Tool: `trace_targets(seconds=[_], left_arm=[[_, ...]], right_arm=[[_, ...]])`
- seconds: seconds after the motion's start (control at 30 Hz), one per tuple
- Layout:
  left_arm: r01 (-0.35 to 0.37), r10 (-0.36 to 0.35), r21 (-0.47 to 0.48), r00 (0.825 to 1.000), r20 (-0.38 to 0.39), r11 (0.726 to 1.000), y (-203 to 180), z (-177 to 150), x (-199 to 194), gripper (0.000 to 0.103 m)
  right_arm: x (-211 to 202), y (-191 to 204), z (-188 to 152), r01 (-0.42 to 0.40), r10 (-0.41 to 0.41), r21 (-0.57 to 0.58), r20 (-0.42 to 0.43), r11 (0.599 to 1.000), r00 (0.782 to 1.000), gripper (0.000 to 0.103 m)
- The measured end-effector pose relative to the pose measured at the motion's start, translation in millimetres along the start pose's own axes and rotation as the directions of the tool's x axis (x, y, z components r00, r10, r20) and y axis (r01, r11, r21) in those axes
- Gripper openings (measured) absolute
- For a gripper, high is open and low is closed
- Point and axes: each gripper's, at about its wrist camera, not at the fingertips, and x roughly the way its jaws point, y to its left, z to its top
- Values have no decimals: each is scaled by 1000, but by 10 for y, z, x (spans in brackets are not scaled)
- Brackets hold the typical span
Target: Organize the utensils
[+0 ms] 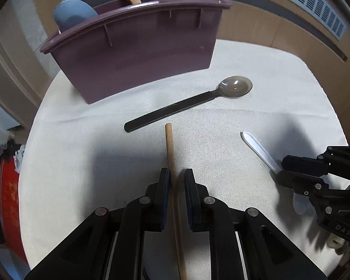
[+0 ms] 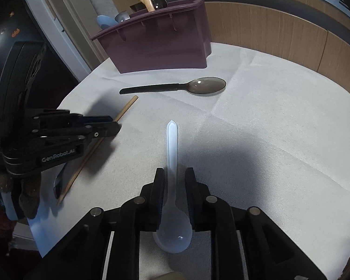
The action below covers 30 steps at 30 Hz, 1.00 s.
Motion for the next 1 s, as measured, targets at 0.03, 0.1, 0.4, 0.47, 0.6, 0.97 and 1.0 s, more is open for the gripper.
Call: trace_targets(seconds=[0.03,0.1,0.4,0.47,0.6,0.97,1.0], left_arm=[[19,-20,-34,1000,-21,999,43,24,13,14],[46,-49,-48,997,-56,998,87,76,40,14],[50,-39,-72,989,146,996,140,-121,-304,6],[103,-67,-162,974,215,981,307,-188,-470,6],[173,-89,-251,945,313,952,573,-337,-740,6],[175,-57,-276,920,387,945,685,-545,-977,6],[176,-60,-275,921,385,945,679,-545,-971,6]], right_arm=[[2,-11,0,-7,7,2,1,1000,1000,17],[-3,-32,-6,-22,22,7,6,1000,1000,18],[1,-217,2,-196,196,143,15,970,981,39],[14,-188,35,-193,195,136,-4,972,981,41],[36,59,131,-65,65,-12,-50,998,997,37],[288,444,316,216,-220,-186,2,958,976,10],[279,473,304,220,-223,-200,8,955,975,10]])
